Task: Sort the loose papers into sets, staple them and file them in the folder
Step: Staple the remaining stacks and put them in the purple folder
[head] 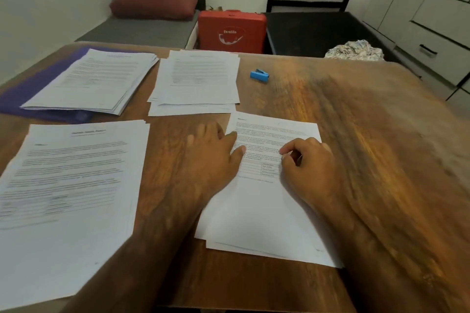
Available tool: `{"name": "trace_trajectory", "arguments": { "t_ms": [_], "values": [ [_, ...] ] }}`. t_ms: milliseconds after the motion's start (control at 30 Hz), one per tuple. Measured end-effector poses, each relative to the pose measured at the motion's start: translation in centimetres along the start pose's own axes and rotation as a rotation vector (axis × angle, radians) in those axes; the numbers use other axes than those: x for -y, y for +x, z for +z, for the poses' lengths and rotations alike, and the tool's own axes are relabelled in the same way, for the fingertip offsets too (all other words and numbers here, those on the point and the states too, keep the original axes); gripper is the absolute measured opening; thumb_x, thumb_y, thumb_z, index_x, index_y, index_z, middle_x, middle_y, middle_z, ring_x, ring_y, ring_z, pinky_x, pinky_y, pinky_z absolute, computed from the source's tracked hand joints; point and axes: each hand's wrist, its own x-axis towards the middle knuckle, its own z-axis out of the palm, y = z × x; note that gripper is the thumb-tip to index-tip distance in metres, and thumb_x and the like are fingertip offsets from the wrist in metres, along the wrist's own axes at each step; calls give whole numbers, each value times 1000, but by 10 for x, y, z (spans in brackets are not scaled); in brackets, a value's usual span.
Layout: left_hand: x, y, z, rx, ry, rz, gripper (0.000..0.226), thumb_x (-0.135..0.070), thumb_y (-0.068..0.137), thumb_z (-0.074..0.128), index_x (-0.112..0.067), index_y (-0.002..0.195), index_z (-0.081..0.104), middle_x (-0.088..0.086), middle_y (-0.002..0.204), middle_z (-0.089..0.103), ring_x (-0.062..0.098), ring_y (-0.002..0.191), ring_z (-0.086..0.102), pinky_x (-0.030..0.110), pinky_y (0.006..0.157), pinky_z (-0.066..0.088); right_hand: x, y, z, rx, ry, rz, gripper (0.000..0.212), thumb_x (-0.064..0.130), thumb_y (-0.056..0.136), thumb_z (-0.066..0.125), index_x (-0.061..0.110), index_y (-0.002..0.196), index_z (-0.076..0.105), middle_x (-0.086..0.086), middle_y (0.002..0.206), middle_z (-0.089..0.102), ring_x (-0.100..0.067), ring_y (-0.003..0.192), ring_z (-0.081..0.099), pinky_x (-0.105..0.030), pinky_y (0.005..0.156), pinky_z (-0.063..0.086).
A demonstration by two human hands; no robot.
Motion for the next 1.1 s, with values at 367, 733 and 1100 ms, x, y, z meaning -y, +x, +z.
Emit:
{"name": "trace_trajectory", "arguments": {
  "t_ms": [367, 733, 1100],
  "values": [
    [2, 1, 3, -80, -131, 22, 33, -48, 102, 55, -30, 123, 73, -2, 115, 57, 18, 112, 44, 38, 92, 31, -3, 1, 8, -31, -2, 11, 19, 18, 92, 57, 30, 95, 71, 8, 95, 64, -14, 93, 51, -31, 75, 40],
    [5, 0, 2, -119, -200, 53, 21, -38, 101, 60, -31, 118, 71, -10, 117, 67, 13, 110, 53, 38, 101, 40, -2, 1, 8, -11, -40, -14, 18, 22, 95, 55, 30, 100, 70, 8, 100, 65, -12, 93, 52, -30, 75, 44],
    [10, -4, -1, -174, -606, 36, 6, -18, 95, 72, -23, 99, 70, -16, 101, 62, 4, 92, 63, 13, 77, 54, -1, 0, 8, -18, -33, -30, 15, 24, 95, 57, 31, 98, 69, 11, 98, 64, -15, 94, 56, -36, 78, 52]
  ]
}}
